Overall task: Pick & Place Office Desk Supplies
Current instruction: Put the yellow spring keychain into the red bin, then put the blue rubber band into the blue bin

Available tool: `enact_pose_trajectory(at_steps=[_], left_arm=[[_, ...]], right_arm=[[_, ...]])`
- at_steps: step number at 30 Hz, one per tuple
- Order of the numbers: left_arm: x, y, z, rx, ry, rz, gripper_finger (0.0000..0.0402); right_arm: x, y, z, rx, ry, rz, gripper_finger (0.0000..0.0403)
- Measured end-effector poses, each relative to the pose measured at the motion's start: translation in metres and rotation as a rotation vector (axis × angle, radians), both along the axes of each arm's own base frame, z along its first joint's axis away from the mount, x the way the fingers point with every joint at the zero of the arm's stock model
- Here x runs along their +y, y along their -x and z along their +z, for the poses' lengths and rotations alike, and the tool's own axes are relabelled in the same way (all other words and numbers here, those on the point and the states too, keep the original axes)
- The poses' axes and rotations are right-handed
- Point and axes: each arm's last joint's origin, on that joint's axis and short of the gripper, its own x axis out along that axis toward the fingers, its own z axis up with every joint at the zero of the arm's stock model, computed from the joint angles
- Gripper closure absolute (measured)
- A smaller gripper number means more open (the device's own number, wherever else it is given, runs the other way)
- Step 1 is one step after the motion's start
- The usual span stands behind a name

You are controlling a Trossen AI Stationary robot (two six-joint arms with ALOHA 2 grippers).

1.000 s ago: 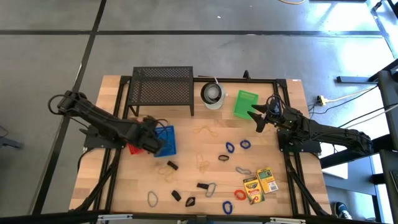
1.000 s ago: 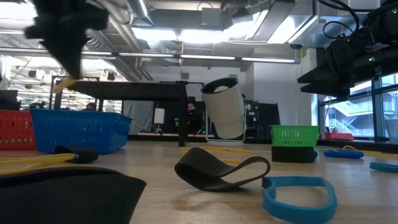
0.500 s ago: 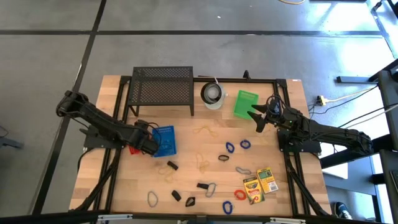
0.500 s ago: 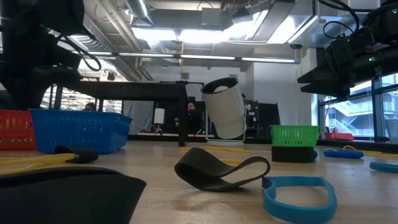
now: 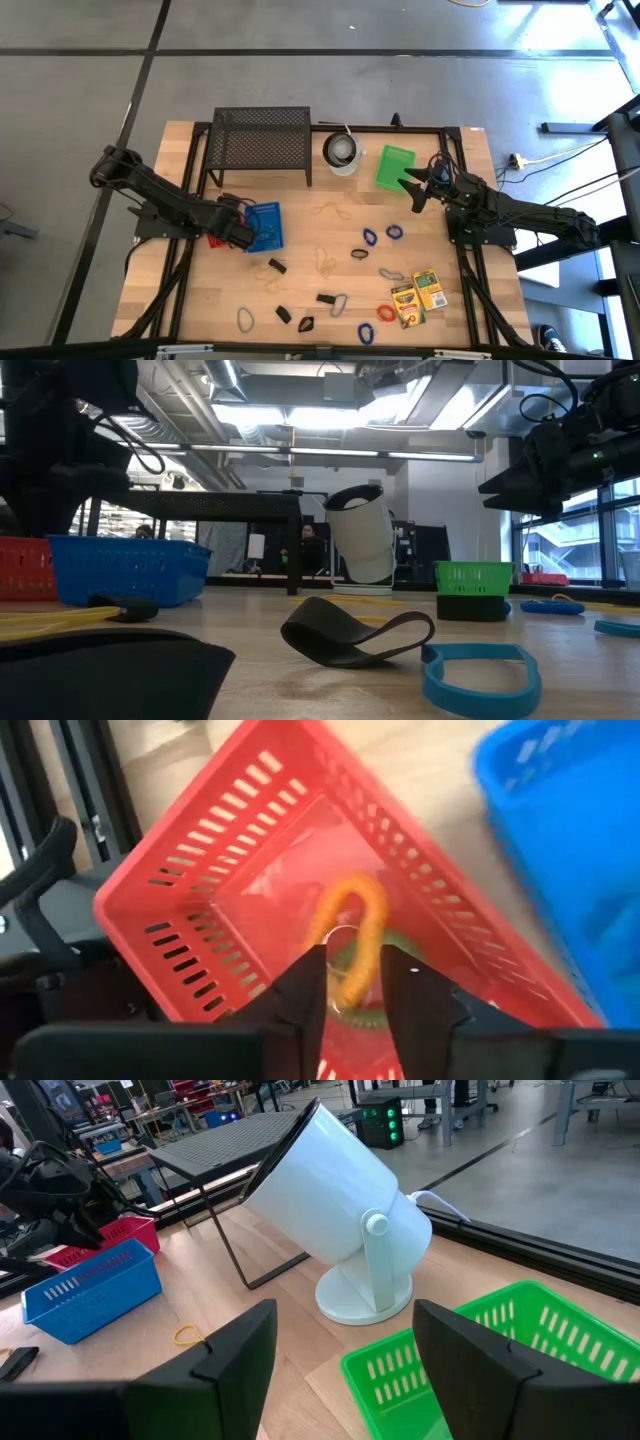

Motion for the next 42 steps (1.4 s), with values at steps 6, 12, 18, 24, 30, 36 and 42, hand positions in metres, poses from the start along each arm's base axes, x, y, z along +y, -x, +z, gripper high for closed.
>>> enact_pose_trajectory(at_steps=[6, 12, 18, 24, 30, 36, 42], left_arm=[[-0.003, -0.008, 0.037, -0.001, -0.022, -0.023, 0.0287], [-0.017, -0.028, 0.074, -0.212, -0.065, -0.124, 0.0295], [-0.055, -0.053, 0.082, -0.564, 0.002, -0.345, 0.0297], [-0.111, -0.069, 0.071, -0.775, 0.142, -0.496, 0.0286], [-0.149, -0.064, 0.040, -0.680, 0.375, -0.373, 0.0275], [-0.172, -0.048, 0.006, -0.418, 0.512, -0.310, 0.0274], [-0.180, -0.037, -0.022, -0.196, 0.515, -0.321, 0.0274]], right_arm=[[0.000, 0.000, 0.000, 0.001, 0.000, 0.000, 0.0166], [0.000, 0.000, 0.000, 0.000, 0.000, 0.000, 0.0166], [0.000, 0.000, 0.000, 0.000, 0.000, 0.000, 0.0166], [0.000, 0.000, 0.000, 0.000, 0.000, 0.000, 0.0166], [0.000, 0.000, 0.000, 0.000, 0.000, 0.000, 0.0166], [0.000, 0.000, 0.000, 0.000, 0.000, 0.000, 0.0166], [0.000, 0.000, 0.000, 0.000, 0.000, 0.000, 0.0166]])
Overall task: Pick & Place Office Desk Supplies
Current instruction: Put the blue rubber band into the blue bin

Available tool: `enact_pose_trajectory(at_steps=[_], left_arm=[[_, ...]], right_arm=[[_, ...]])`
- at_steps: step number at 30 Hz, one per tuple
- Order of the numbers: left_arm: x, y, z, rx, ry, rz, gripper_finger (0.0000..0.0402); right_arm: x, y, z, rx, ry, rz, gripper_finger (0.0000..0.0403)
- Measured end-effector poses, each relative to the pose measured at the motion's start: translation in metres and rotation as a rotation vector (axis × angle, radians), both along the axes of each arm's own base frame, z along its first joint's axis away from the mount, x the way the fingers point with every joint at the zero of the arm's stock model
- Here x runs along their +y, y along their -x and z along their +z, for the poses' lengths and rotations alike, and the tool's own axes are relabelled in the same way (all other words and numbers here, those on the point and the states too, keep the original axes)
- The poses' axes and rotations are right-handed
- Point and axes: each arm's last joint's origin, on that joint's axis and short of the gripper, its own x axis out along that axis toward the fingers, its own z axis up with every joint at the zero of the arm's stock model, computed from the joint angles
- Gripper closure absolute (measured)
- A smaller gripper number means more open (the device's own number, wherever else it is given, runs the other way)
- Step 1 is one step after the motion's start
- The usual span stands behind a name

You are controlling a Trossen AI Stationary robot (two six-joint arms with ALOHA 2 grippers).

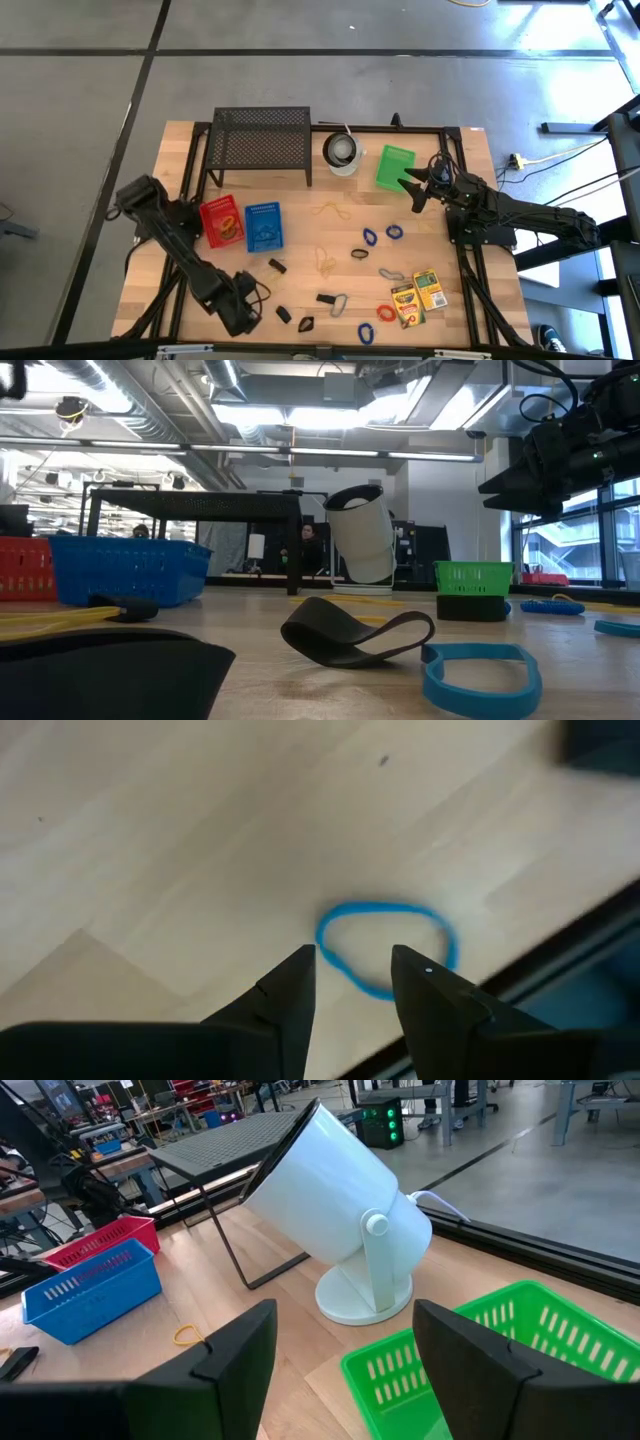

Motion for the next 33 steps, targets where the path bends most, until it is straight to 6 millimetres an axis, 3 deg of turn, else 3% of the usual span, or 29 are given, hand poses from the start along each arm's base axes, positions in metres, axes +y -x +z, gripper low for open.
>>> enact_pose_trajectory(at_steps=[14, 24, 30, 33], left_arm=[[-0.005, -0.004, -0.026, 0.008, -0.071, -0.275, 0.0287], [-0.001, -0.003, -0.027, -0.022, -0.141, -0.520, 0.0389], [-0.001, -0.007, -0.020, -0.092, -0.205, -0.590, 0.0399], [-0.001, -0.019, -0.011, -0.224, -0.333, -0.588, 0.0399]], right_arm=[[0.000, 0.000, 0.000, 0.000, 0.000, 0.000, 0.0165], [0.000, 0.000, 0.000, 0.000, 0.000, 0.000, 0.0165], [0.000, 0.000, 0.000, 0.000, 0.000, 0.000, 0.0165], [0.000, 0.000, 0.000, 0.000, 0.000, 0.000, 0.0165]])
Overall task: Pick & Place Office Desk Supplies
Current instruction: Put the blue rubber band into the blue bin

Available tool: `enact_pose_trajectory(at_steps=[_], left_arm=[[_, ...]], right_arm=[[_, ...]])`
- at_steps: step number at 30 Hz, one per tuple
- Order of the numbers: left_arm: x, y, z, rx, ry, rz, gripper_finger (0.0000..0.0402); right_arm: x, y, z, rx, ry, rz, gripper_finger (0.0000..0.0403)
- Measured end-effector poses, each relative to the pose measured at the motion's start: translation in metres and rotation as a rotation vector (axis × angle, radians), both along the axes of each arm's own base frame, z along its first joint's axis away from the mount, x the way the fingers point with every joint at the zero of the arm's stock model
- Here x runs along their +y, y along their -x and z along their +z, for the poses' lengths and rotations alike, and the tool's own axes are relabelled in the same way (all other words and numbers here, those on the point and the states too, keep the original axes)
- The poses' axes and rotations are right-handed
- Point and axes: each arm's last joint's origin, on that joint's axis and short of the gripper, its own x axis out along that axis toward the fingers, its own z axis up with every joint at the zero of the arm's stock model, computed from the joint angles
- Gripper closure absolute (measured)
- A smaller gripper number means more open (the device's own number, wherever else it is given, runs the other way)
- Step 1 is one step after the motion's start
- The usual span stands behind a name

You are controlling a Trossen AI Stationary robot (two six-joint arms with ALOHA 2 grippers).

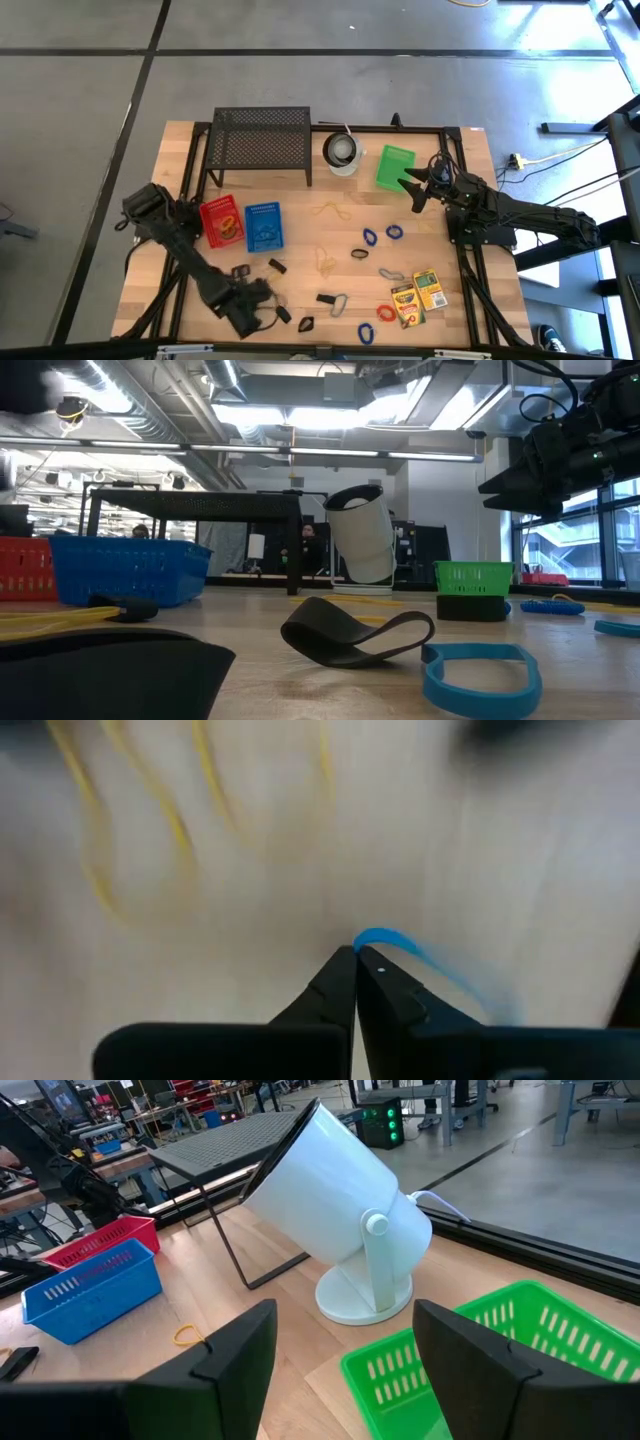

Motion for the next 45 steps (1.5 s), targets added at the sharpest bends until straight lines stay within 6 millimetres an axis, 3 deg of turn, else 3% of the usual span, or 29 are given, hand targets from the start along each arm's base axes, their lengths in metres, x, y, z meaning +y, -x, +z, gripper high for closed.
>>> enact_pose_trajectory(at_steps=[5, 10, 17, 24, 29, 39, 45], left_arm=[[-0.005, -0.014, 0.022, -0.214, -0.167, -0.087, 0.0399], [0.003, -0.043, 0.046, -0.488, -0.465, -0.102, 0.0399], [0.030, -0.092, 0.079, -0.712, -0.730, 0.050, 0.0399], [0.068, -0.140, 0.110, -0.877, -0.632, 0.097, 0.0400], [0.089, -0.160, 0.128, -1.052, -0.481, 0.058, 0.0400], [0.111, -0.172, 0.136, -1.125, -0.466, 0.000, 0.0400], [0.120, -0.171, 0.124, -0.989, -0.544, 0.057, 0.0400]], right_arm=[[0.000, 0.000, 0.000, 0.000, 0.000, -0.001, 0.0165], [0.000, 0.000, 0.000, -0.001, 0.000, -0.001, 0.0165], [0.000, 0.000, 0.000, 0.000, 0.000, -0.001, 0.0166], [0.000, 0.000, 0.000, 0.000, 0.000, -0.001, 0.0166], [0.000, 0.000, 0.000, 0.000, 0.000, -0.001, 0.0166], [0.000, 0.000, 0.000, 0.000, 0.000, -0.001, 0.0166], [0.000, 0.000, 0.000, 0.000, 0.000, 0.000, 0.0166]])
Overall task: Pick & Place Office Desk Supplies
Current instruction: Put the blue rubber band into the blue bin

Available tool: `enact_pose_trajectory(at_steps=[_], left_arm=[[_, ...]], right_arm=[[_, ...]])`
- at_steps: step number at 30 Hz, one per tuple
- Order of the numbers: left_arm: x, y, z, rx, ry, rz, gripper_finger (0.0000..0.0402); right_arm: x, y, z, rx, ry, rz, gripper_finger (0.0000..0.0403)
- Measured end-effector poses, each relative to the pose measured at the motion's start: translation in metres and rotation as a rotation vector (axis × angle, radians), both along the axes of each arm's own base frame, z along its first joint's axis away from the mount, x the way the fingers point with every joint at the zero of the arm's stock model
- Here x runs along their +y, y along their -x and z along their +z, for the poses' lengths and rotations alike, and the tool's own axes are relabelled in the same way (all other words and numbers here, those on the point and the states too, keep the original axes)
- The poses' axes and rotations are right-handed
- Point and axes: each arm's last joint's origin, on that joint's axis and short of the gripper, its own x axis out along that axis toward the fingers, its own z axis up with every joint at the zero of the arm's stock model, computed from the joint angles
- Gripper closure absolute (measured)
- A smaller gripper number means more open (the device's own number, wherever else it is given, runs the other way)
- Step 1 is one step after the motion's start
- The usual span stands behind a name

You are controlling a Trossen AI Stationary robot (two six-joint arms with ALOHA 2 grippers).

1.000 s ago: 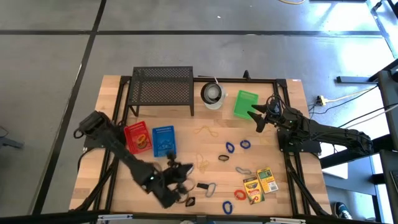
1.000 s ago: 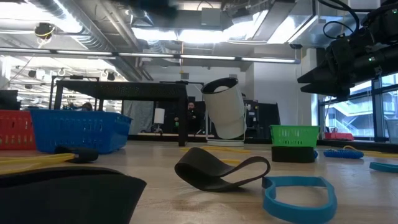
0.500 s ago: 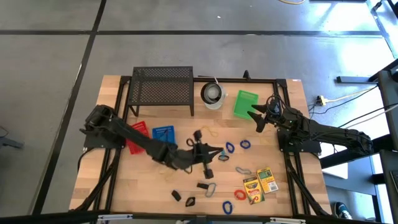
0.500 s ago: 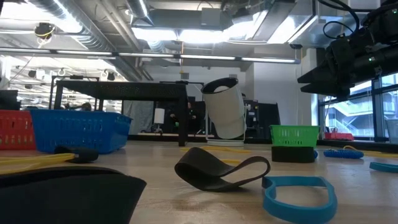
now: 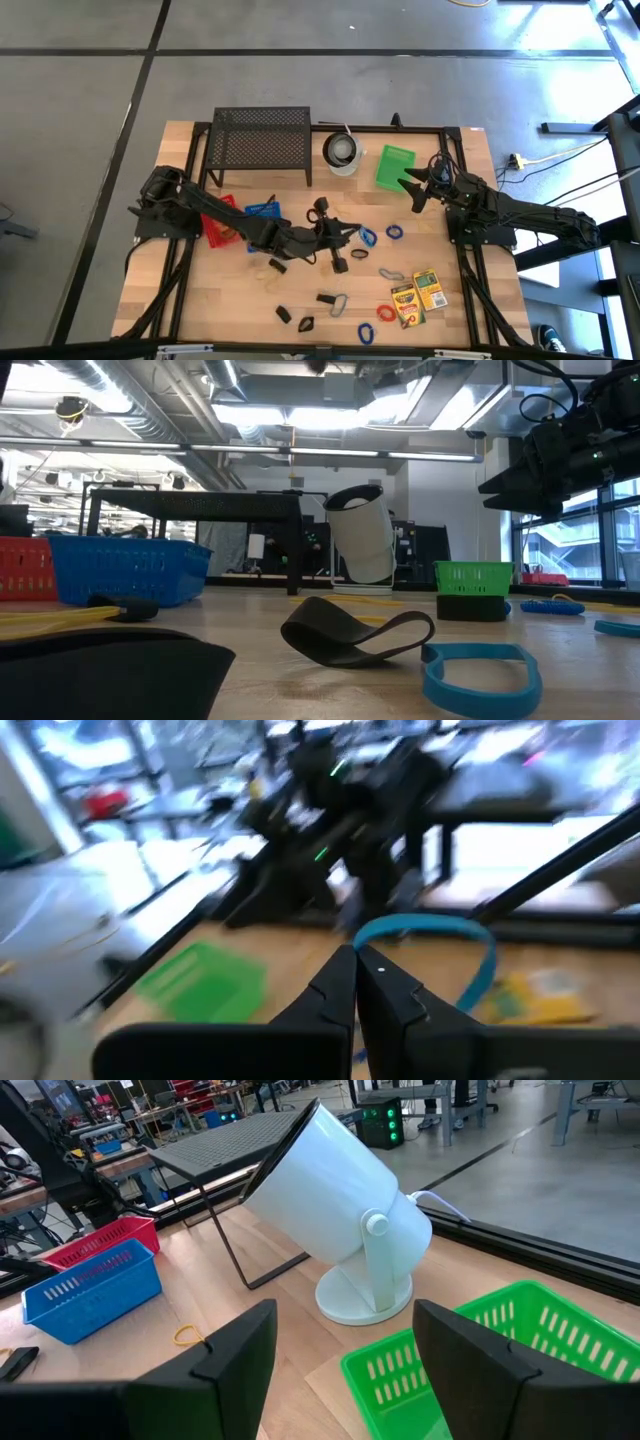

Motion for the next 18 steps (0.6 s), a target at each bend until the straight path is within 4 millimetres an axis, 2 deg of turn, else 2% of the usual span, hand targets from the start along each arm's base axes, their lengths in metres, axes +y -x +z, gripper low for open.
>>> enact_pose_trajectory(at_steps=[4, 7, 11, 18], left_arm=[[0.006, 0.007, -0.018, 0.124, 0.046, 0.125, 0.0399], [0.010, 0.021, -0.023, 0.221, 0.150, 0.169, 0.0399], [0.019, 0.050, -0.016, 0.313, 0.327, 0.275, 0.0399], [0.037, 0.108, -0.005, 0.572, 0.488, 0.492, 0.0398]], right_arm=[[0.000, 0.000, 0.000, 0.000, 0.000, 0.000, 0.0166], [0.000, 0.000, 0.000, -0.001, 0.000, 0.000, 0.0166], [0.000, 0.000, 0.000, 0.000, 0.000, 0.000, 0.0166], [0.000, 0.000, 0.000, 0.000, 0.000, 0.000, 0.0166]])
